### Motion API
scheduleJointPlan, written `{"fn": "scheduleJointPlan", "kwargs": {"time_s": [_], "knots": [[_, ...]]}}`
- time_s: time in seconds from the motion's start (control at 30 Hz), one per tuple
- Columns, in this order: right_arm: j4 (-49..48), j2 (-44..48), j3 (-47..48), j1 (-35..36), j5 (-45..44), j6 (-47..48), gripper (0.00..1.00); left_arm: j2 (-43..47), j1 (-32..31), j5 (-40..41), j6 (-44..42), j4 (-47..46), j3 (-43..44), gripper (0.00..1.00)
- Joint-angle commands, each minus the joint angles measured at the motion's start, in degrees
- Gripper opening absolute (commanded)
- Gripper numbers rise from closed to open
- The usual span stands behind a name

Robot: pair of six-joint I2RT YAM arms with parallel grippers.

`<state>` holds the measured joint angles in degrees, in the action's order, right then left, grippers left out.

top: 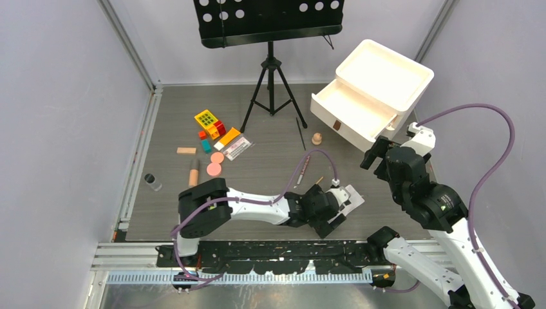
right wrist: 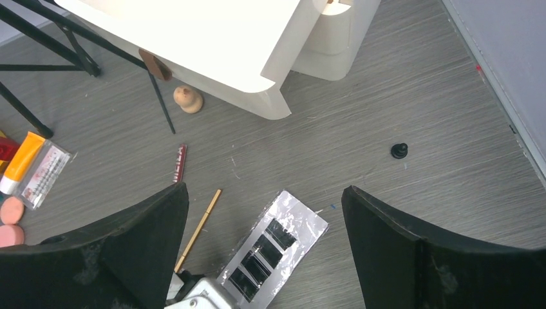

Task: Organize the makeup
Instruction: Move the makeup tool to the corner of the board.

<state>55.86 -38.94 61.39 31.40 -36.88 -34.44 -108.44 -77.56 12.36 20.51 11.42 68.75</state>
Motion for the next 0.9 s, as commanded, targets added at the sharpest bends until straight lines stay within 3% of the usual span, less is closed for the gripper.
{"fn": "scheduleJointPlan", "kwargs": {"time_s": [0.0,0.87], "knots": [[-0.4,0.1,0.6,0.2,0.2,-0.7,0.93,-2.3,-0.4,5.1,-2.5,0.5,5.2,1.0],[-1.5,-0.5,0.4,0.2,3.0,-0.2,0.92,-11.8,-0.7,11.2,-5.7,4.7,20.6,1.0]]}}
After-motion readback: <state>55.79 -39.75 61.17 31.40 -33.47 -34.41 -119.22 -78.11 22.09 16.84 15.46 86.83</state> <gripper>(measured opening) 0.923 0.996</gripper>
